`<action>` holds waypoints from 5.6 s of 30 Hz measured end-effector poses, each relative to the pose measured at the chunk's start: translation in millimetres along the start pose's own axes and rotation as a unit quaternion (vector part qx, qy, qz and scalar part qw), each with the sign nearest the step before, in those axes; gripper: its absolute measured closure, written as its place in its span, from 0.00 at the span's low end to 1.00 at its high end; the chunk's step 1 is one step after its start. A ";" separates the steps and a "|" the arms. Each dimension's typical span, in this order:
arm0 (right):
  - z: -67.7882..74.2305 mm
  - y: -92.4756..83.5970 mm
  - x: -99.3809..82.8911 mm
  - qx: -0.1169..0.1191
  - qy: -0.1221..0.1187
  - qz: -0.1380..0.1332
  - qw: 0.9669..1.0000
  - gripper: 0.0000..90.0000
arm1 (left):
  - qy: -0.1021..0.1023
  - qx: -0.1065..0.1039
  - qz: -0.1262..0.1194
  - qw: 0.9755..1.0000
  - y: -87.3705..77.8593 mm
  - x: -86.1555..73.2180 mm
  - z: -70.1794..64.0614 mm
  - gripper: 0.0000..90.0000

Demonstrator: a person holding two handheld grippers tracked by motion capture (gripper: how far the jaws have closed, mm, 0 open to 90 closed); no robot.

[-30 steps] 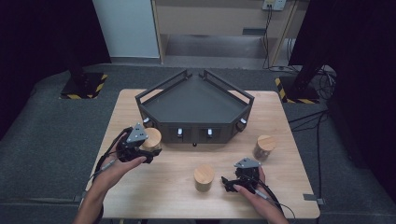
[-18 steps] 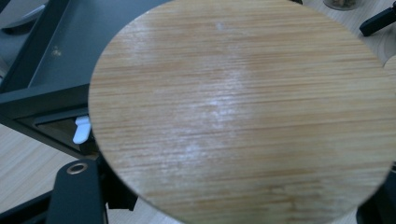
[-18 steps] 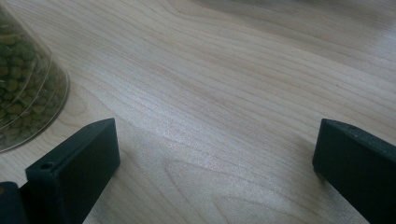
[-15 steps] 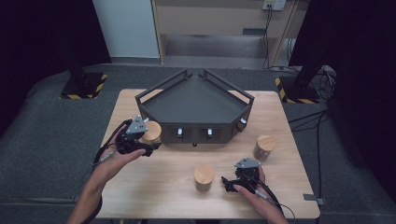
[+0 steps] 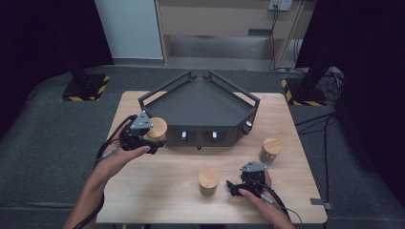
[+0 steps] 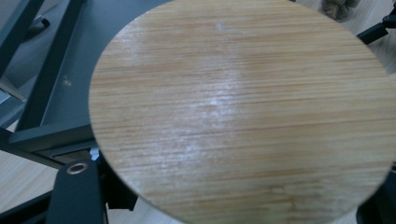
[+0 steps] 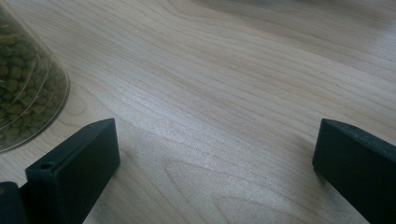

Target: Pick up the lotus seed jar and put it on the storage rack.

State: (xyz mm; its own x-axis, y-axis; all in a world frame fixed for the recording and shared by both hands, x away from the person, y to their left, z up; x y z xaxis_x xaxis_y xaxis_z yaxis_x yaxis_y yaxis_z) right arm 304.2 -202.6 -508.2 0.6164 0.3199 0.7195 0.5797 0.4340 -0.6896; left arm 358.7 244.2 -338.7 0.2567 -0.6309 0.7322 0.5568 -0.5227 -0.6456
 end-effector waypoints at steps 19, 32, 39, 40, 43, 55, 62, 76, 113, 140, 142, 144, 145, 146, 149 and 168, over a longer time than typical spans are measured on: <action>0.0 0.0 0.0 0.000 0.000 0.000 1.000 0.01 | 0.023 -0.007 -0.007 1.000 8.2 30.3 11.8 0.27; 0.0 0.1 0.0 0.000 0.000 0.000 1.000 0.01 | 0.016 -0.010 -0.011 1.000 19.7 38.4 28.6 0.27; 0.0 0.0 0.0 0.000 0.000 0.000 1.000 0.01 | 0.002 -0.008 -0.020 1.000 26.3 40.3 41.7 0.27; -0.1 0.0 0.0 0.000 0.000 0.000 1.000 0.01 | 0.000 -0.007 -0.021 1.000 27.8 40.5 43.5 0.27; 0.0 0.1 0.0 0.001 0.001 0.000 1.000 0.01 | -0.006 -0.005 -0.021 1.000 32.8 41.6 48.3 0.27; -0.2 0.1 0.0 0.001 0.000 0.000 1.000 0.01 | -0.028 -0.004 -0.021 0.999 53.0 53.9 68.5 0.27; -0.2 0.1 0.0 0.001 0.000 -0.001 1.000 0.01 | -0.032 -0.006 -0.022 0.999 59.6 56.4 75.7 0.27; -0.2 0.1 0.0 0.001 0.000 -0.001 1.000 0.01 | -0.046 -0.012 -0.003 0.999 86.6 51.0 84.3 0.27; -0.9 0.0 0.1 0.003 -0.002 0.000 1.000 0.01 | -0.066 -0.022 0.018 0.997 106.2 43.7 91.1 0.27; -0.8 0.0 0.1 0.002 -0.003 0.000 1.000 0.01 | -0.050 -0.006 0.032 0.998 99.0 45.3 88.6 0.09; -0.9 0.0 0.1 0.002 -0.003 0.000 1.000 0.01 | -0.049 0.001 0.029 0.998 94.8 45.7 86.1 0.08; -0.8 0.0 0.1 0.002 -0.003 0.000 1.000 0.01 | -0.048 0.008 0.024 0.999 89.6 45.7 84.4 0.07; -0.9 0.0 0.1 0.002 -0.003 0.000 1.000 0.01 | -0.047 0.010 0.016 0.999 86.2 45.8 83.4 0.07; -0.8 0.0 0.1 0.002 -0.002 0.000 1.000 0.01 | -0.046 0.012 0.010 0.999 83.1 46.3 81.6 0.07; -0.8 0.1 0.0 0.002 -0.002 0.000 1.000 0.01 | -0.034 0.022 0.009 0.999 72.7 49.0 76.1 0.07; -1.1 0.2 0.4 0.004 -0.003 0.001 1.000 0.01 | -0.035 0.051 -0.006 0.998 33.9 17.9 50.4 0.07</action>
State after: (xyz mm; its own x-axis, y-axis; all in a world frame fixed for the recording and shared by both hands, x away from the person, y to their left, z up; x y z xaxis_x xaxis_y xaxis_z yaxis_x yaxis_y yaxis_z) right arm 305.2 -203.3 -508.1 0.6137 0.3261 0.7191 0.5751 0.4395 -0.6900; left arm 421.9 244.1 -336.5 0.3028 -0.5817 0.7549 0.6370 -0.4657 -0.6144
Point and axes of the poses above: each handheld gripper's, and its own axes: y roughly forward along the jaws, x roughly out of its top, z roughly to its left, the point moved 8 cm from there along y, roughly forward along the jaws, and after that the axes turned 5 degrees about y, right-handed, at the moved point
